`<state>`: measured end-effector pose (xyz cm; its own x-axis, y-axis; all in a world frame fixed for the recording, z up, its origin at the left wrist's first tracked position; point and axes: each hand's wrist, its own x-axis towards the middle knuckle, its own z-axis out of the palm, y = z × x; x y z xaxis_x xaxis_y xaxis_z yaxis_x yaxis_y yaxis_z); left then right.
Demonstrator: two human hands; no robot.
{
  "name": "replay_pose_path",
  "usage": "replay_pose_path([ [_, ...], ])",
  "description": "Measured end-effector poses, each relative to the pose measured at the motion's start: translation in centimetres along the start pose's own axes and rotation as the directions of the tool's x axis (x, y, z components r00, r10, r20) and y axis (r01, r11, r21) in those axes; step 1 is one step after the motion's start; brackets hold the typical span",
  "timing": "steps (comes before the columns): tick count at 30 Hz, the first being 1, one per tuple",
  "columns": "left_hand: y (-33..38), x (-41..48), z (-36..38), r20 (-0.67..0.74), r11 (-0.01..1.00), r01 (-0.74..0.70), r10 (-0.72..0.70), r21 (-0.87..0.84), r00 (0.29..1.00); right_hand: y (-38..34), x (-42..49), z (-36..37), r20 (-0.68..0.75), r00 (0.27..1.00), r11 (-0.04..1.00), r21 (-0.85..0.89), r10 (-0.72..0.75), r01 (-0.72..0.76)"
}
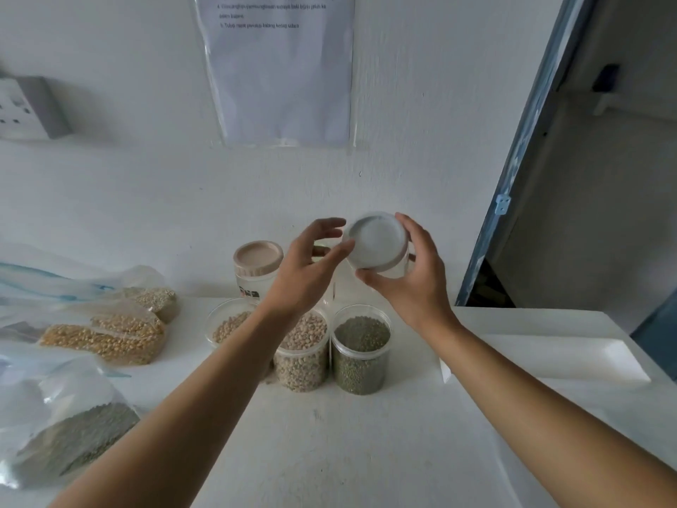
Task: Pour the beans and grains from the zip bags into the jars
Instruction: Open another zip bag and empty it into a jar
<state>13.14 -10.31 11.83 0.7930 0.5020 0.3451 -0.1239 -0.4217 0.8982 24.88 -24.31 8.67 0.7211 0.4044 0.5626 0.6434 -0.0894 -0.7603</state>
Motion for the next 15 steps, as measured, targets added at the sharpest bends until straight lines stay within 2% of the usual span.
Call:
replay_pose_path([
  [4, 1.1, -3.0, -0.7, -0.028, 0.992, 0.049, -0.053, -0.115, 0.998, -3.1, -1.2, -0.7, -0.002, 0.993, 0.991, 0.056, -0.122, 0.122],
  [8, 1.9, -6.3, -2.2, -0.033, 0.989, 0.026, -0.031, -0.148, 0.999, -5.7, -3.0, -0.6, 0.051, 0.991, 0.978, 0.176, -0.127, 0.116],
  [11, 2.5, -8.4, -3.6, -0.032, 0.993, -0.033, 0.029, -0.112, 0.999, -7.3, -4.8, -0.5, 0.172, 0.977, 0.959, 0.271, -0.129, 0.079],
  [15, 1.8, -11.1, -6.3, 0.073, 0.992, -0.073, 0.081, -0.105, 0.994, -9.0, -6.8, 0.8, 0.341, 0.935, 0.945, 0.325, -0.103, -0.015],
])
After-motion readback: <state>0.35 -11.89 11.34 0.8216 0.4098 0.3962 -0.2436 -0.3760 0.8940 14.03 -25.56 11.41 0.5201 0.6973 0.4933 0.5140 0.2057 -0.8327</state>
